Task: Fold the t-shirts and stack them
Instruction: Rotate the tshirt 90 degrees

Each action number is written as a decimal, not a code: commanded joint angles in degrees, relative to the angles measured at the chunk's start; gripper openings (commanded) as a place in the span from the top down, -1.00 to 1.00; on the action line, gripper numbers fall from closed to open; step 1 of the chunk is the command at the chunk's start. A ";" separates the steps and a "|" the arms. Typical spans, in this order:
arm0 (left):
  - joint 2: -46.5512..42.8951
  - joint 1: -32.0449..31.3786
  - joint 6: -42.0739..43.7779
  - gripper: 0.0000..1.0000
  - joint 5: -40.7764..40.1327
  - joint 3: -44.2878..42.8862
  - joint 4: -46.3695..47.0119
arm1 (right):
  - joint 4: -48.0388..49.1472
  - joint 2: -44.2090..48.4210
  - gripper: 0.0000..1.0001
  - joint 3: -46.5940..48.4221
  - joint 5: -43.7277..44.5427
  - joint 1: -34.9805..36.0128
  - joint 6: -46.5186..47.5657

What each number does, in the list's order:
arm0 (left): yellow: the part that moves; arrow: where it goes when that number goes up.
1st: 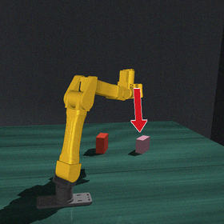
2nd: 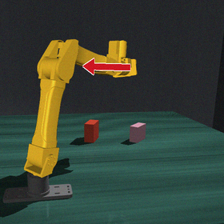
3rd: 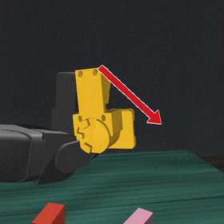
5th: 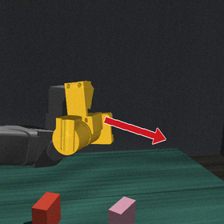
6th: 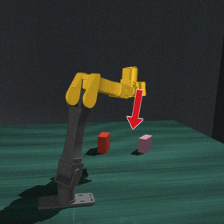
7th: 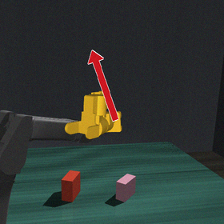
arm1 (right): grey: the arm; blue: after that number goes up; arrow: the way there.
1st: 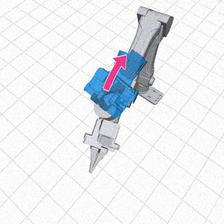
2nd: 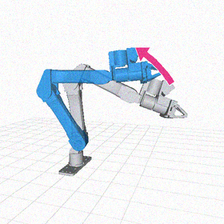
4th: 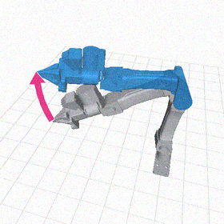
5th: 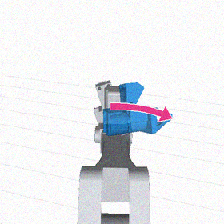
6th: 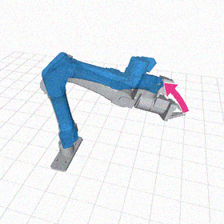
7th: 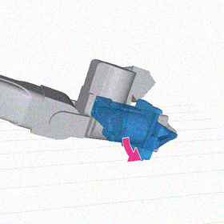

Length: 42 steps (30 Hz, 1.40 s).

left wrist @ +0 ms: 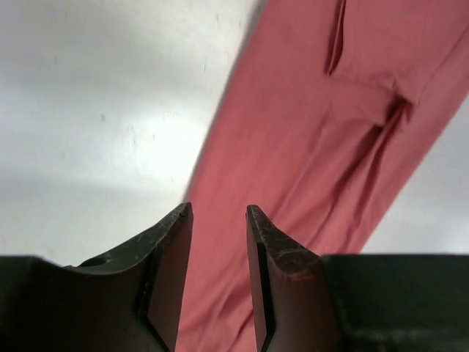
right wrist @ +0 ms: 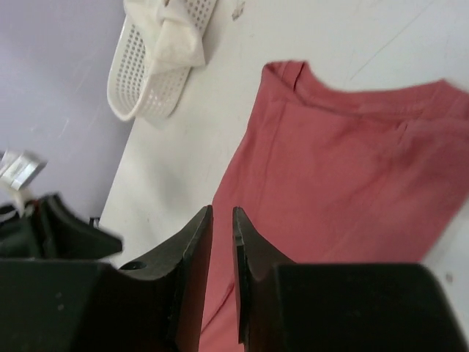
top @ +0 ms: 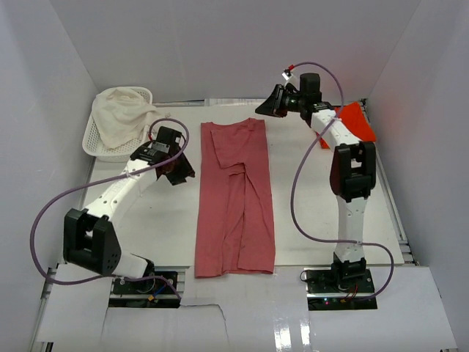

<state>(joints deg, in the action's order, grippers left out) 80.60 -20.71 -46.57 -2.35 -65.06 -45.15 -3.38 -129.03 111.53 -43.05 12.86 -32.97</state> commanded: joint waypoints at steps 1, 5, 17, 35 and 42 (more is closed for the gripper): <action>6.48 1.37 8.33 0.09 1.14 -5.06 3.92 | -9.05 11.41 0.53 -9.88 1.37 0.93 9.92; 12.47 1.46 11.76 0.11 1.82 -7.63 7.34 | -20.23 18.54 0.63 -20.08 12.08 3.39 18.54; 13.35 1.46 12.47 1.00 7.62 -2.79 19.21 | -16.58 29.28 0.85 -44.81 21.25 10.07 18.65; 26.88 0.58 9.92 1.00 7.01 -7.54 25.63 | -14.11 17.33 0.85 -42.27 22.65 11.31 17.59; 34.96 0.23 8.78 1.00 5.69 -12.98 26.86 | -17.01 11.79 0.85 -37.26 24.06 9.38 17.68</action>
<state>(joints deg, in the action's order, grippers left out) 113.91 -20.10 -37.04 4.99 -75.48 -20.47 -19.18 -113.60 72.42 -23.59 23.77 -16.36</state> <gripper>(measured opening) 0.024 0.078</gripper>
